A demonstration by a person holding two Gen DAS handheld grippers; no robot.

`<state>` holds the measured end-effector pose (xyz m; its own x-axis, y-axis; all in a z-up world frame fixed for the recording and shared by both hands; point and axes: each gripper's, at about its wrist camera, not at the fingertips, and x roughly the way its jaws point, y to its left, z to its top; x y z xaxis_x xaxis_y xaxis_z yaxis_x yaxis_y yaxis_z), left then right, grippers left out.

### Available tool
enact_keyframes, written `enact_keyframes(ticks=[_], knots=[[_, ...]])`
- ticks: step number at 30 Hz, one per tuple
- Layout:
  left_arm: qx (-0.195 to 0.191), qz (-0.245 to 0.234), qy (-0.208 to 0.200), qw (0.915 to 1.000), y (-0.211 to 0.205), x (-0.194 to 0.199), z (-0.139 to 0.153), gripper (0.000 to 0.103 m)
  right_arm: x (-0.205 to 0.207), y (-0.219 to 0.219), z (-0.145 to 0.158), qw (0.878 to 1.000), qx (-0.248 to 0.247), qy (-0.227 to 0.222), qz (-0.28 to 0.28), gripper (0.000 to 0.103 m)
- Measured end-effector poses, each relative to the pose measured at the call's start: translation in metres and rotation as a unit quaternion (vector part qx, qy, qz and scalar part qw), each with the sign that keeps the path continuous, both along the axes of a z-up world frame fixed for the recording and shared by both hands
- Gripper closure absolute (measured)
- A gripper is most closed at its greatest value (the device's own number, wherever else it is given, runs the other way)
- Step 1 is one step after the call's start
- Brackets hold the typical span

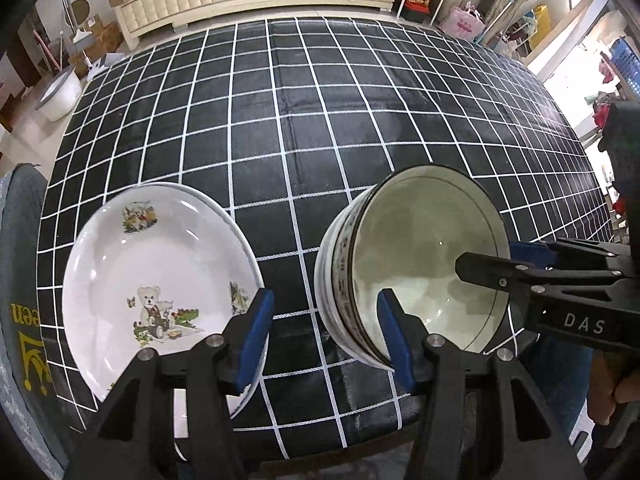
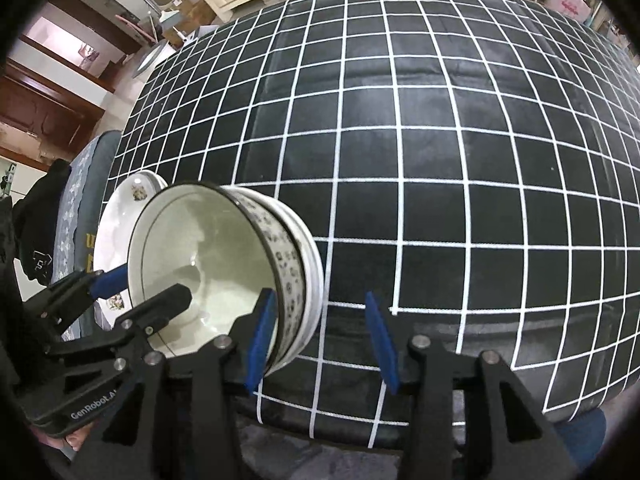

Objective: Organize plates and bowls

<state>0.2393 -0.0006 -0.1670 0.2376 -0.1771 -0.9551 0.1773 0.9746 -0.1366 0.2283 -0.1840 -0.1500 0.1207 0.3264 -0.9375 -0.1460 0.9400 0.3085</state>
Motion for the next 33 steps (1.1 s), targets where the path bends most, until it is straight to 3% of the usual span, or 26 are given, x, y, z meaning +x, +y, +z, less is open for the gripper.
enact_keyframes(ticks=[13, 23, 33], knots=[[-0.004, -0.013, 0.029, 0.9995, -0.004, 0.009, -0.020, 0.052, 0.005, -0.002, -0.013, 1.000, 0.012, 0.019, 0.003, 0.052], [-0.039, -0.014, 0.043, 0.9982, 0.000, 0.009, -0.027, 0.048, 0.004, -0.009, -0.020, 0.998, 0.051, 0.033, -0.002, 0.045], [-0.041, -0.032, 0.038, 0.9979, -0.023, 0.011, -0.031, 0.048, -0.001, -0.009, -0.022, 0.997, 0.071, 0.039, 0.005, 0.045]])
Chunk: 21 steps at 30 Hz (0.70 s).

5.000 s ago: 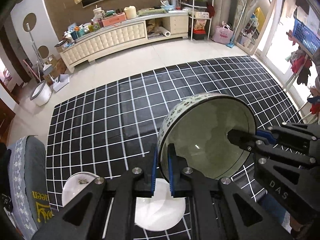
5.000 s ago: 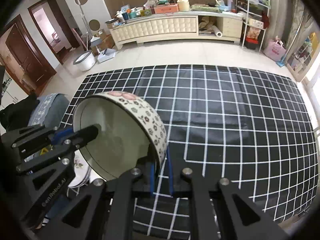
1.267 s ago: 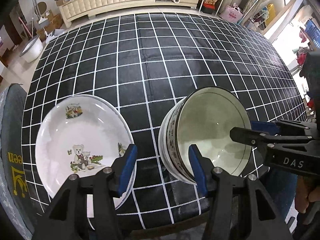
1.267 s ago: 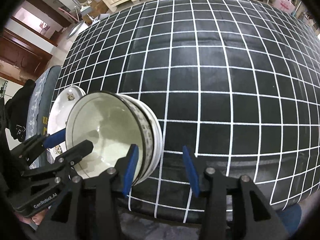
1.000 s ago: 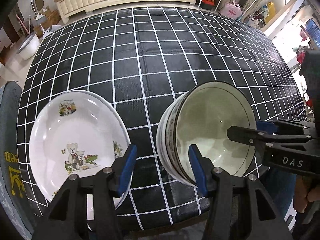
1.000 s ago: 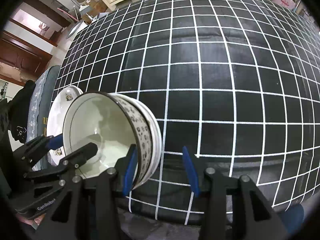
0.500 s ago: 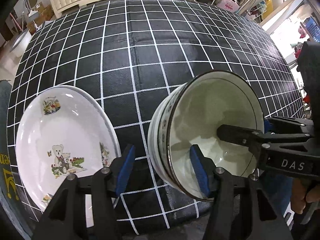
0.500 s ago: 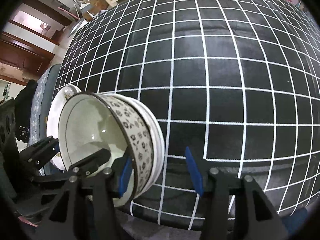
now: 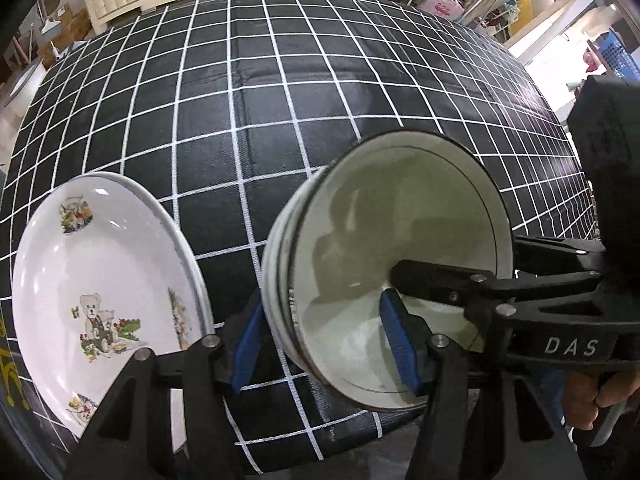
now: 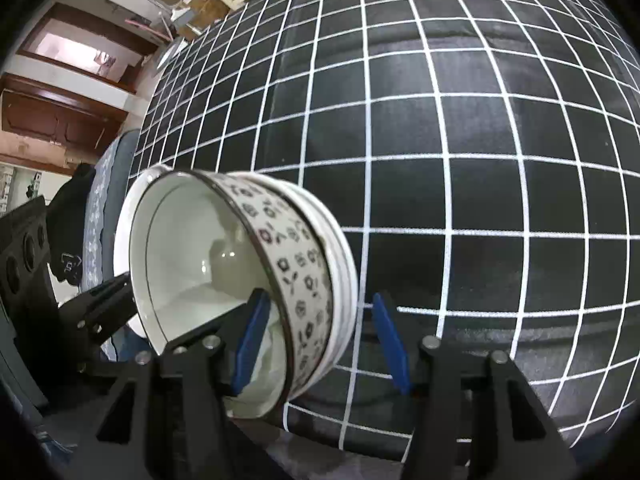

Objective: Organize plates and bowls
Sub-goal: 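Carry the bowl stack with the right gripper over the bear-print plate stack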

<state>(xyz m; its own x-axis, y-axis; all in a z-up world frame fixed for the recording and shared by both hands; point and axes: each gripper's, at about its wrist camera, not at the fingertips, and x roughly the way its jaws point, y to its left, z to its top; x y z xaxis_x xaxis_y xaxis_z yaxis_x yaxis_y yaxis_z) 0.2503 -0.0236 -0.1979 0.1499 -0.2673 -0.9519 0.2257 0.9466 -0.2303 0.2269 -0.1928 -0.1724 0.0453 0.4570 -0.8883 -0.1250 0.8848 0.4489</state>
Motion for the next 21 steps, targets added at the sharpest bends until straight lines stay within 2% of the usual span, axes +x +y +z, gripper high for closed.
enact_keyframes(ticks=[11, 14, 21], knots=[[-0.004, -0.005, -0.007, 1.0000, -0.004, 0.003, -0.003, 0.048, 0.004, 0.009, 0.003, 1.000, -0.010, -0.007, 0.007, 0.046], [0.001, -0.007, -0.013, 0.9999, -0.002, 0.001, -0.001, 0.048, 0.003, 0.011, 0.004, 1.000, -0.003, -0.009, 0.008, 0.054], [0.008, 0.002, -0.019, 0.9998, -0.003, -0.002, 0.000, 0.049, 0.004, 0.019, 0.006, 1.000, -0.015, -0.006, 0.005, 0.055]])
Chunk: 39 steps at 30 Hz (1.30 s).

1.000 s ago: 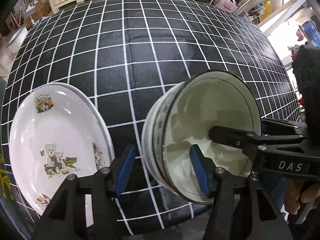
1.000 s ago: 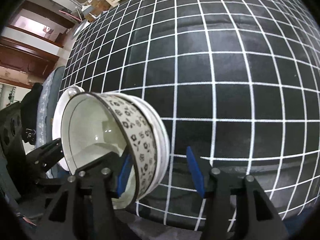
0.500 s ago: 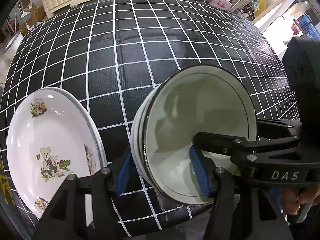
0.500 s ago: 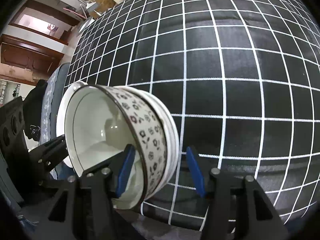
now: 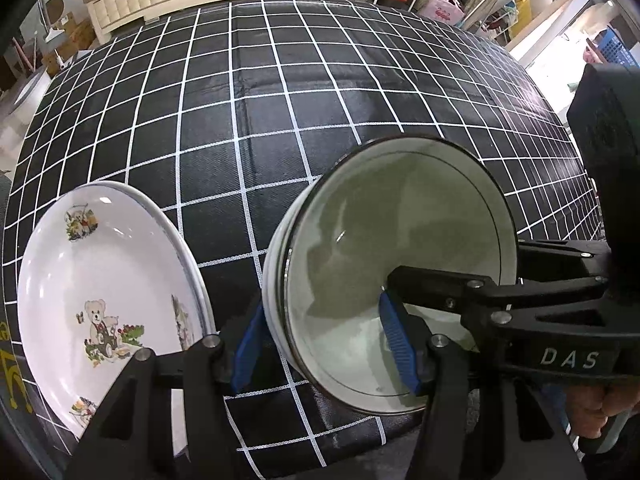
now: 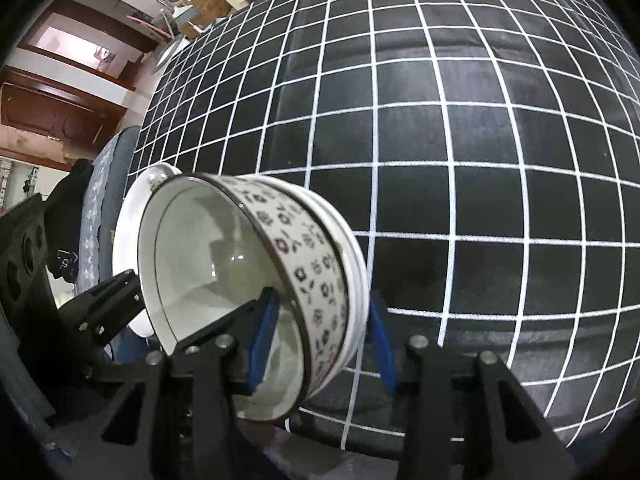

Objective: Organize plates and bowls
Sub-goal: 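Carry the bowl stack with the right gripper over the bear-print plate stack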

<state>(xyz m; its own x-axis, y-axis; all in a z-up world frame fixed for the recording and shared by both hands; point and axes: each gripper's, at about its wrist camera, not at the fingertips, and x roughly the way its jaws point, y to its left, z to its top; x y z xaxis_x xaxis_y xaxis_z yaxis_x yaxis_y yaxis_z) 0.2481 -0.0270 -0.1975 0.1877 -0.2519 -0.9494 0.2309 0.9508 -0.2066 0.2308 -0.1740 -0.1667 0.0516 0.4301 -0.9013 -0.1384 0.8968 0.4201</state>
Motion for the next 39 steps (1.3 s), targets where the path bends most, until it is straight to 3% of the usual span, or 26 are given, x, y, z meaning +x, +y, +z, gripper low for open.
enact_keyframes(ticks=[9, 25, 39], knots=[[0.012, 0.002, 0.000, 0.9999, -0.003, -0.002, 0.004, 0.050, -0.002, 0.010, 0.005, 1.000, -0.018, 0.005, 0.006, 0.055], [0.011, 0.027, -0.005, 0.9996, 0.018, -0.004, 0.019, 0.053, -0.004, 0.014, 0.011, 1.000, -0.001, 0.020, -0.021, 0.055], [0.000, 0.066, -0.043, 0.9969, 0.059, -0.011, 0.075, 0.053, 0.003, 0.059, 0.055, 1.000, 0.006, -0.011, 0.013, 0.055]])
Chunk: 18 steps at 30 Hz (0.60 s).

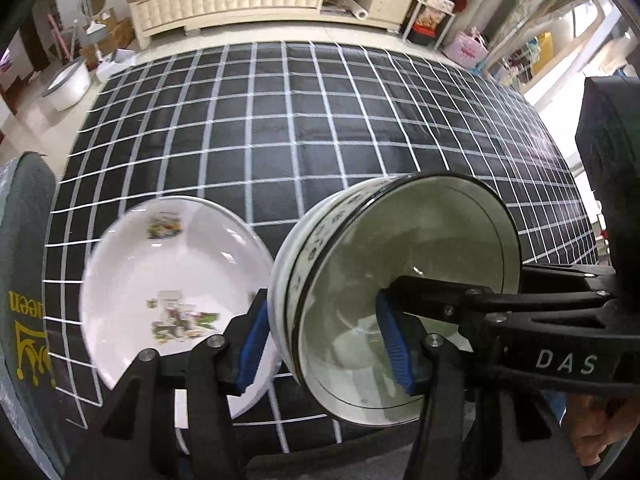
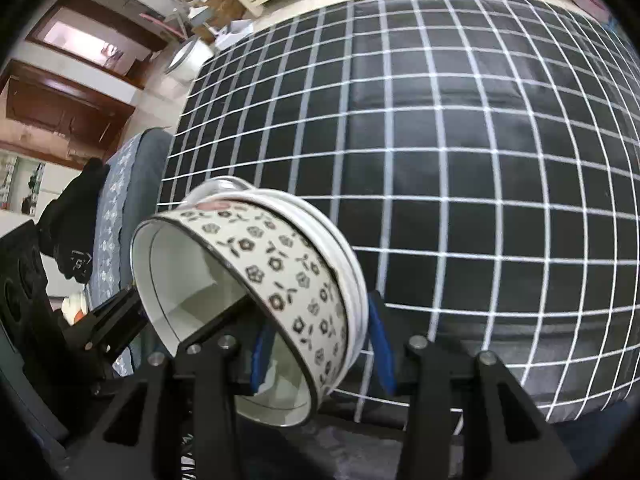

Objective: Organize plates and bowls
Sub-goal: 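Carry the bowl stack with the right gripper over the bear-print plate stack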

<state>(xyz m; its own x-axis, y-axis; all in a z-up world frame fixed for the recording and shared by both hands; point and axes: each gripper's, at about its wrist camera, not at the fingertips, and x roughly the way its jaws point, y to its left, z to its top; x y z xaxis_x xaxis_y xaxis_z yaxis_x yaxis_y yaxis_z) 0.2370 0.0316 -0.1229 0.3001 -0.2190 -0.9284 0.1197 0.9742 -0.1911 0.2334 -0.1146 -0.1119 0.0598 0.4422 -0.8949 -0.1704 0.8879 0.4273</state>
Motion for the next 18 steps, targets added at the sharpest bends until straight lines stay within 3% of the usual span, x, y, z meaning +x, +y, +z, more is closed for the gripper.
enact_keyframes(ticks=[11, 18], knots=[[0.017, 0.067, -0.006, 0.9976, 0.078, -0.015, 0.014, 0.053, 0.007, 0.078, -0.003, 0.998, 0.010, 0.005, 0.058, 0.055], [0.017, 0.098, 0.009, 0.9950, 0.095, -0.017, 0.002, 0.053, 0.008, 0.112, -0.021, 0.996, 0.008, 0.027, 0.081, 0.055]])
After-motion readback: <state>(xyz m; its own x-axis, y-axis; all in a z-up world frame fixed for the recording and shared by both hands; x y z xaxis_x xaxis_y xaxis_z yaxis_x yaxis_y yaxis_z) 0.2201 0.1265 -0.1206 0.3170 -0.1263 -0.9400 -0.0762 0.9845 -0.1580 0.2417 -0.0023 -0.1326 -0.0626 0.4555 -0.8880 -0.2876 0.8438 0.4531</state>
